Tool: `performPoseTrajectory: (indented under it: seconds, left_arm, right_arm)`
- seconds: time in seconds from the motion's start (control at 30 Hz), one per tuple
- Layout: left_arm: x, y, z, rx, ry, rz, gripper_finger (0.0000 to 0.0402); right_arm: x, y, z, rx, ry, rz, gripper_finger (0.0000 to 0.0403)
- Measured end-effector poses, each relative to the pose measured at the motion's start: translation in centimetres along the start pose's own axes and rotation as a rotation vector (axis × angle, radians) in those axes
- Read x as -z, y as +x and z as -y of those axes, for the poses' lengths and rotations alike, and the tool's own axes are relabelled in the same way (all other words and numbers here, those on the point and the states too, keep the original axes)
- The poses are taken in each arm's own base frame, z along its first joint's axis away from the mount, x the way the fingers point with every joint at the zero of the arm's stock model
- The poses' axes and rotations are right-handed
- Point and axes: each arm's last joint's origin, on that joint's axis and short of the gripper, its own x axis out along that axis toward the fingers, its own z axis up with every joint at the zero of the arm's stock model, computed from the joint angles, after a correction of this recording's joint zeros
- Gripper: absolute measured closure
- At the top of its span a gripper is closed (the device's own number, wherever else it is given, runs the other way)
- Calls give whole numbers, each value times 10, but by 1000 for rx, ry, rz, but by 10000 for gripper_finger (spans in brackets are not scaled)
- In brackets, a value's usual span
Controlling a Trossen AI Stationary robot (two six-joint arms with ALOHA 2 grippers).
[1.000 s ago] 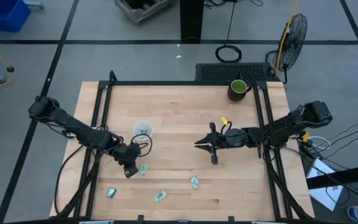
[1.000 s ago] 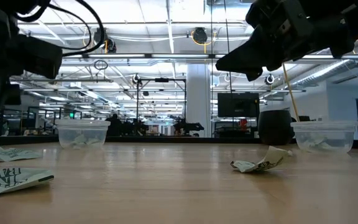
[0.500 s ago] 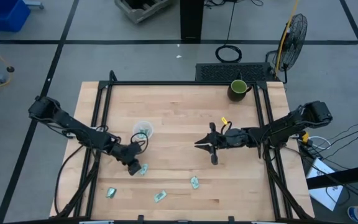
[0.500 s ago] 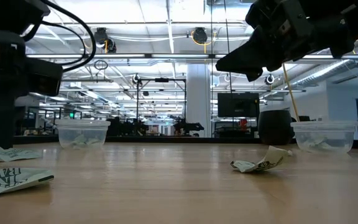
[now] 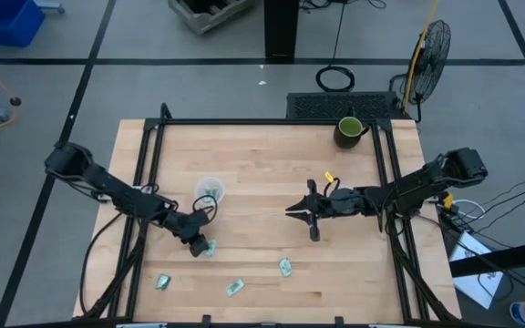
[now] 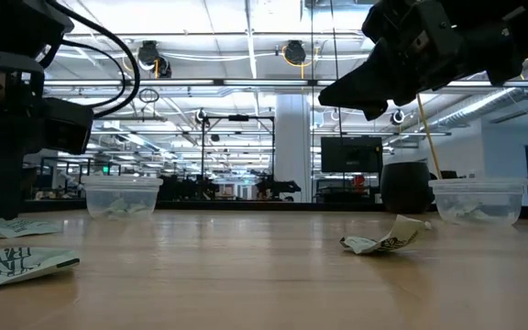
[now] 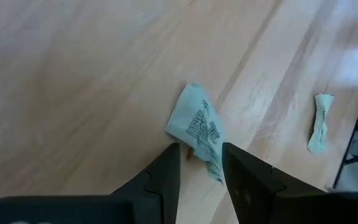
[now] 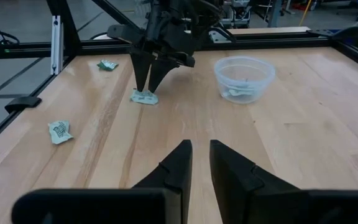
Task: Pick and place items into bin
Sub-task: Put the stevia packet into the left transparent bin
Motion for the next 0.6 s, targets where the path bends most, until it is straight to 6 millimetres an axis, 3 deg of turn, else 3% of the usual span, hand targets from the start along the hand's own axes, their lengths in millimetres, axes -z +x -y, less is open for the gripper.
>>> performPoseTrajectory:
  seconds: [0.4,0.6]
  left_arm:
    - [1,8,0,-4,118,-7,276]
    - [1,8,-3,-40,205,4,335]
  right_arm:
    - [0,0,0,0,-1,0,353]
    - [0,0,0,0,-1,0,353]
